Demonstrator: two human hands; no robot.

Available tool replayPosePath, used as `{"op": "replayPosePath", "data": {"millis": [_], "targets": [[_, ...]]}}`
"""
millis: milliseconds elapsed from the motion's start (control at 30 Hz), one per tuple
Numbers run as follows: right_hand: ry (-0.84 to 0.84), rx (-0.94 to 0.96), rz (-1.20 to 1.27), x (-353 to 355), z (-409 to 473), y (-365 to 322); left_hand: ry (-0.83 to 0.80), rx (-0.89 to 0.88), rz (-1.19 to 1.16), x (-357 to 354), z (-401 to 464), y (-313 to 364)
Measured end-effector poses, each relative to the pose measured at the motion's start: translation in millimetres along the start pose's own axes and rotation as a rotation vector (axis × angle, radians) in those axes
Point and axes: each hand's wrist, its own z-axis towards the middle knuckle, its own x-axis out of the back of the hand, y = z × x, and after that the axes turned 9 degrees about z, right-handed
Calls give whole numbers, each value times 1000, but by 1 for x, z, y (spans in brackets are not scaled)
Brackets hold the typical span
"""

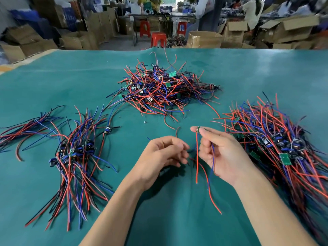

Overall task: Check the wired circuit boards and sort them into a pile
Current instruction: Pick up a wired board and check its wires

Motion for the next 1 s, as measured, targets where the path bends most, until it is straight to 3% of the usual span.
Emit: {"op": "replayPosePath", "data": {"millis": [233, 400, 600, 733, 900, 1000], "targets": [[-95, -77, 32, -10, -4, 14, 8, -32, -15, 0, -2, 0], [-160, 7, -337, -6, -7, 7, 39, 15, -34, 0, 0, 1], [-252, 140, -603, 2, -8, 2, -13, 53, -9, 3, 1, 1], [-96, 421, -796, 9, -4, -6, 2, 30, -56, 3, -1, 2], [476, 1057, -1205, 9, -4, -6, -20, 0, -91, 3, -1, 0], [582, 1205, -1156, 7, -6, -4, -9, -11, -106, 1, 0, -1]]}}
